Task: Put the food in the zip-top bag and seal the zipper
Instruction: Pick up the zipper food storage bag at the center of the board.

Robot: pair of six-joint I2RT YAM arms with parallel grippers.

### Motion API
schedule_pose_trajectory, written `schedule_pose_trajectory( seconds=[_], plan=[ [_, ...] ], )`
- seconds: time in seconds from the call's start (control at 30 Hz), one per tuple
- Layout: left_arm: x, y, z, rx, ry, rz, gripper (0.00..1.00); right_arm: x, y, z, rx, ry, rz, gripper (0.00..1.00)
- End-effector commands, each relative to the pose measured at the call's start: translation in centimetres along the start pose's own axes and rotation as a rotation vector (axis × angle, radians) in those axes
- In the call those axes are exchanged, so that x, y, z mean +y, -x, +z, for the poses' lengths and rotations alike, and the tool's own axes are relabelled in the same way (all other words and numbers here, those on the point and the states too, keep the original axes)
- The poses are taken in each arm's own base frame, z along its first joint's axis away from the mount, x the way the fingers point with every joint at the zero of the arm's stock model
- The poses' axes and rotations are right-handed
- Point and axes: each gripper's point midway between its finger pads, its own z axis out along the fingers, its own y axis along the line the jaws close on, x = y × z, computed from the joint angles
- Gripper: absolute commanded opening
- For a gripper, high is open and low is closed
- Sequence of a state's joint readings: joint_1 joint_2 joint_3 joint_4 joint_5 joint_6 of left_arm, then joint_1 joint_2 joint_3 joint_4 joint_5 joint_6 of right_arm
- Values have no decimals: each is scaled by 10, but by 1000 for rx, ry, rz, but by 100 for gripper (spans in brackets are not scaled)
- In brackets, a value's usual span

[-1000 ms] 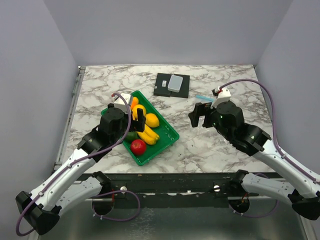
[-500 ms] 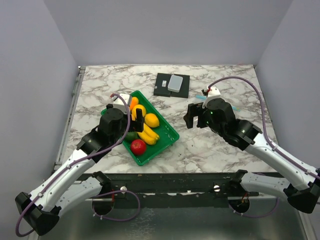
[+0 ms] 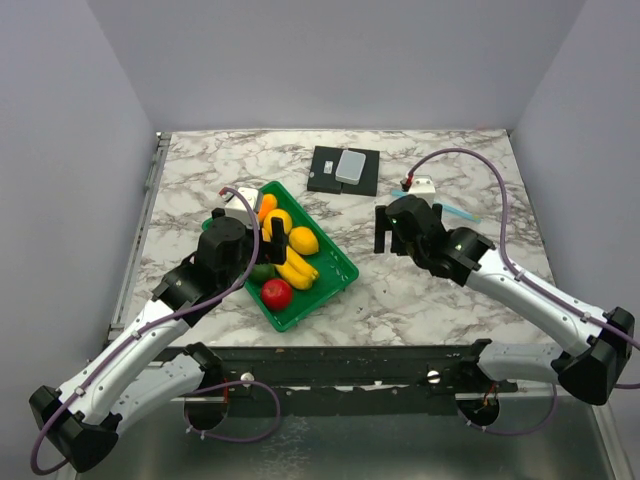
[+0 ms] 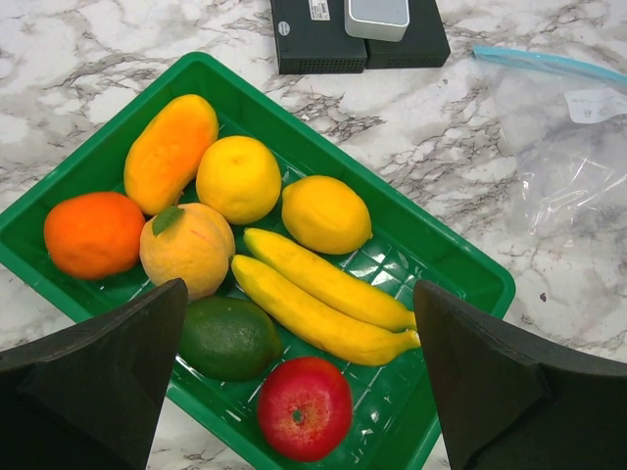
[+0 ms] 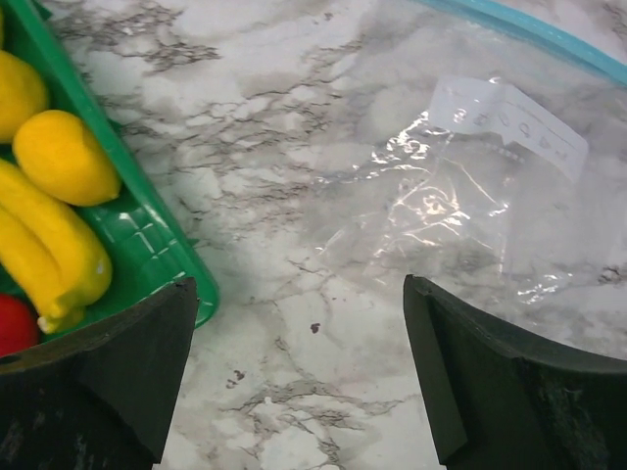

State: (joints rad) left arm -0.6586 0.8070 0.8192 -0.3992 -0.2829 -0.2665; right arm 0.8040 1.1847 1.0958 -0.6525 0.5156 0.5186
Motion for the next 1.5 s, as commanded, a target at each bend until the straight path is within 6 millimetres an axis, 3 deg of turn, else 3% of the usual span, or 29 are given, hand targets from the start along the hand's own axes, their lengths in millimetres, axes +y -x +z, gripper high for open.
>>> schedule_pose_trajectory(
  seconds=[0.0,0.33,0.9,1.2,1.47],
  plan=[
    [4,-5,-1,9,15,10,99,-30,-2,3,-14,-189,29,93],
    [2,-7,0,16,4,12,99,-68,-10,31,30,-362,68,95],
    [1,-8,0,19,-2,12,99,-115,-22,75,80,-440,190,96],
    [1,-8,0,20,-5,14,99,-126,-39,102,141,-409,253,94],
    [0,-9,-1,20,-10,12,99,-127,-51,119,174,-390,273,86]
  ],
)
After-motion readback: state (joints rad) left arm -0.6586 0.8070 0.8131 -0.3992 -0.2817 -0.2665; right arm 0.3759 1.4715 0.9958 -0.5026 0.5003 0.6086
